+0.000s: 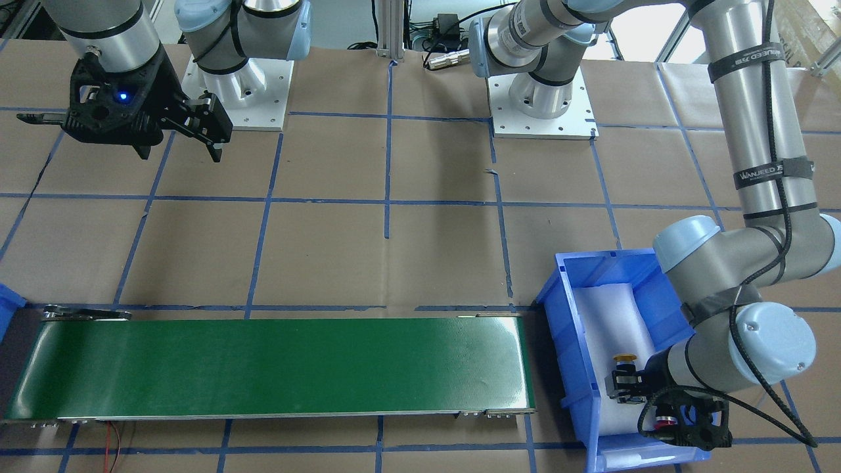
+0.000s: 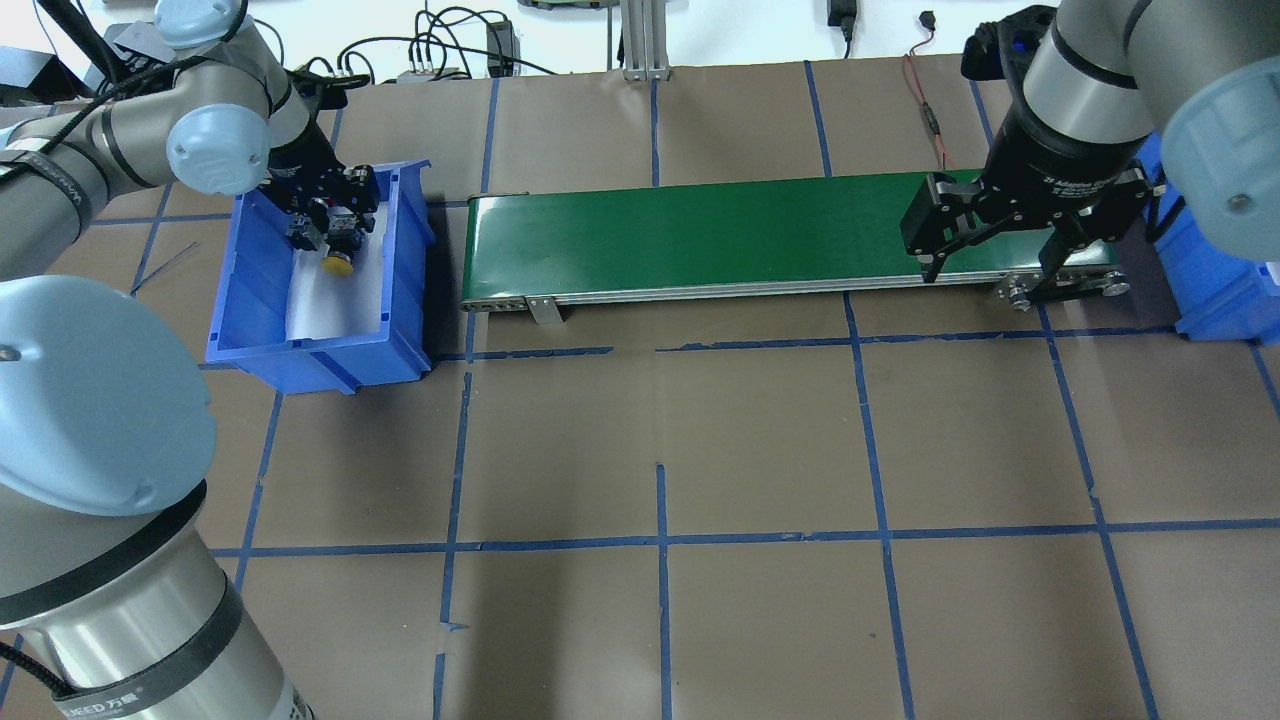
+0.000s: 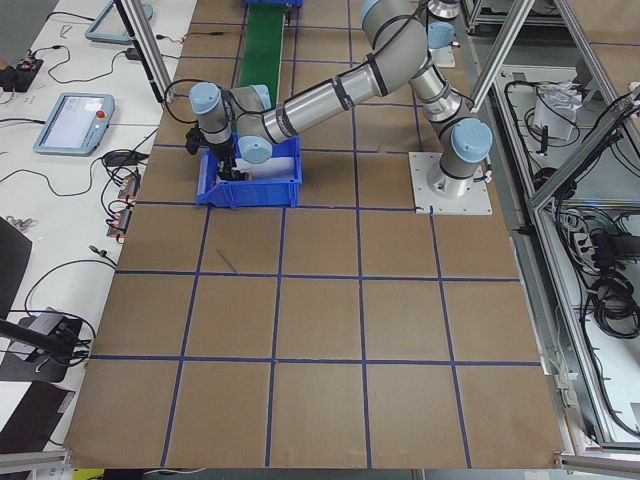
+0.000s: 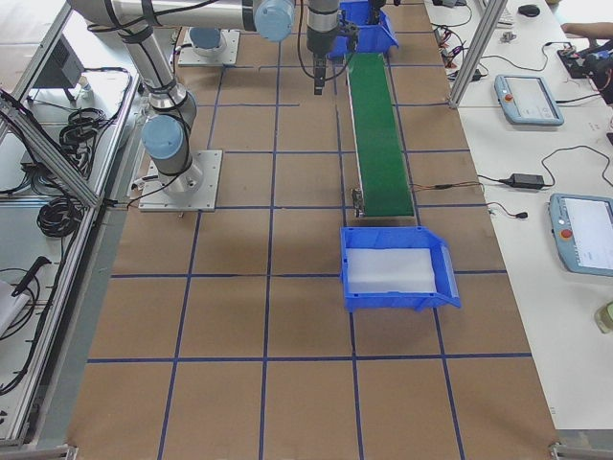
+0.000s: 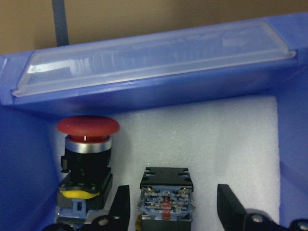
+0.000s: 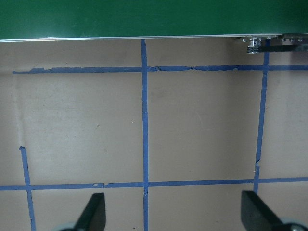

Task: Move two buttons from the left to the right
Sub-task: 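Grasp the yellow-capped black button with the left gripper and lift it, then move the left gripper to the belt and release the button onto it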

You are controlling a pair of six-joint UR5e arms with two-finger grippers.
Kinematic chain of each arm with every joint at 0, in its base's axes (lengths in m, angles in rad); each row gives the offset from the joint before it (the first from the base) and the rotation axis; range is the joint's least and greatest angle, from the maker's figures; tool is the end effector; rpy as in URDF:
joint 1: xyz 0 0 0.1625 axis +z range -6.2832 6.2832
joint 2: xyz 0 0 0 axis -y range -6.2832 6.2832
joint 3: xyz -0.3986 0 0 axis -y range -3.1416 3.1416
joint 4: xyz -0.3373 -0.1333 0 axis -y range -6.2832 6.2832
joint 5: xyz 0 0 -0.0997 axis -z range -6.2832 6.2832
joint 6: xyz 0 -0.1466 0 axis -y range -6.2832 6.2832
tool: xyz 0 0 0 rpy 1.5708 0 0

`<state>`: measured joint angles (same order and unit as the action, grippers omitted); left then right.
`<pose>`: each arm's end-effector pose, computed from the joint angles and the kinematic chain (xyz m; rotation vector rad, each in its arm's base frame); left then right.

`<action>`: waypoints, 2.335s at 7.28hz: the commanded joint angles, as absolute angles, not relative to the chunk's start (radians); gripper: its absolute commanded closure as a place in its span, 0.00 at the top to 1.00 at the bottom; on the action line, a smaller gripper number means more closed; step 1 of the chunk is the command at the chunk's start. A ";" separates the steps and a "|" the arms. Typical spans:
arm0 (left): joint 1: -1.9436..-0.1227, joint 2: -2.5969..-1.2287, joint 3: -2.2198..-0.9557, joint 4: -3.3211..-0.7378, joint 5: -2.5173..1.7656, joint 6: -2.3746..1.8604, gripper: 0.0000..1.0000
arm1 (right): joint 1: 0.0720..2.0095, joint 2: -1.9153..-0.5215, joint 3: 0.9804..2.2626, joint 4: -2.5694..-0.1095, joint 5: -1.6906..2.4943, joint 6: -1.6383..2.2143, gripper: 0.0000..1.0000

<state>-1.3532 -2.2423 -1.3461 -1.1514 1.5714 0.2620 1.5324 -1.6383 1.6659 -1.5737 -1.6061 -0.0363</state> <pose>0.0098 -0.6613 0.1795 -0.0696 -3.1346 -0.0420 0.1124 -0.4110 0.4020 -0.0026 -3.1070 -0.0404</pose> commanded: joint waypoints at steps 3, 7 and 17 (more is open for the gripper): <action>-1.356 -2.220 -1.335 -1.160 1.582 0.261 0.44 | 1.532 -1.638 1.666 -1.574 -1.606 -0.037 1.00; -1.365 -2.090 -1.330 -1.293 1.588 0.249 0.44 | 1.532 -1.638 1.666 -1.574 -1.606 -0.037 1.00; -1.673 -2.094 -1.330 -1.243 1.588 -0.173 0.43 | 1.532 -1.638 1.666 -1.574 -1.606 -0.037 1.00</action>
<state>-1.6519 -2.0518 -1.3300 -1.2725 1.6175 -0.1558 1.5325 -1.6382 1.6659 -1.5739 -1.6061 -0.0368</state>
